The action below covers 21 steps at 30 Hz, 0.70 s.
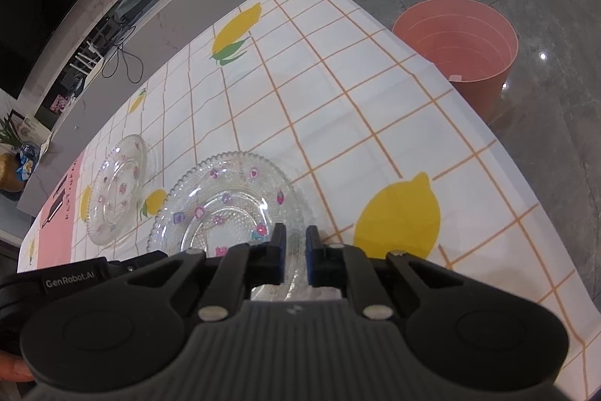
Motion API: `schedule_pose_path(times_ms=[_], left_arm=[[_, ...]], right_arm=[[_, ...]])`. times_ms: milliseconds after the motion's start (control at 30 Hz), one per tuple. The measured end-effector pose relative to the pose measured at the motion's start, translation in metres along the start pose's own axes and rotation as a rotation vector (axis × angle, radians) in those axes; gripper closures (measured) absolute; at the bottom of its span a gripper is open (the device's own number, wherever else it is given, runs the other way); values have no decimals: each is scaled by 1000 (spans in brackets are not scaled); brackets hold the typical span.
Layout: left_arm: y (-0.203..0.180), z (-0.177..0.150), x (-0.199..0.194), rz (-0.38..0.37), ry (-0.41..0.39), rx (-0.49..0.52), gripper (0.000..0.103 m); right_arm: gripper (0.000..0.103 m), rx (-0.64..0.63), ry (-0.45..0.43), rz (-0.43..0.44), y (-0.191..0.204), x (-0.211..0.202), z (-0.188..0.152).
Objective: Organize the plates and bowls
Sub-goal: 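Lift the glass plate with both tools and carry it over the 'Fruity' plate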
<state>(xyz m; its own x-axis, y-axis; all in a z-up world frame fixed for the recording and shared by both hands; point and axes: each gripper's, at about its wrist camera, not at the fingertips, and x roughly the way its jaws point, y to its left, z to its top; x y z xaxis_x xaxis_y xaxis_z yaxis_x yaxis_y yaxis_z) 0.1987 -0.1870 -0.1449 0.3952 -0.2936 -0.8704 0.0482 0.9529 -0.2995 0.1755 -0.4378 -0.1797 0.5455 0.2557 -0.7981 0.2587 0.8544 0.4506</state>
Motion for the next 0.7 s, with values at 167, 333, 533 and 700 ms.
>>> schedule_pose_path(times_ms=[167, 333, 533, 700], left_arm=[[1, 1, -16, -5, -8, -15, 88], [2, 1, -40, -8, -28, -26, 88], [12, 3, -78, -22, -74, -45, 88], [30, 7, -110, -20, -106, -75, 88]], right_arm=[[96, -11, 1, 15, 6, -8, 2], [96, -4, -8, 34, 13, -22, 3], [96, -10, -34, 65, 34, -44, -1], [96, -34, -53, 94, 62, -62, -5]])
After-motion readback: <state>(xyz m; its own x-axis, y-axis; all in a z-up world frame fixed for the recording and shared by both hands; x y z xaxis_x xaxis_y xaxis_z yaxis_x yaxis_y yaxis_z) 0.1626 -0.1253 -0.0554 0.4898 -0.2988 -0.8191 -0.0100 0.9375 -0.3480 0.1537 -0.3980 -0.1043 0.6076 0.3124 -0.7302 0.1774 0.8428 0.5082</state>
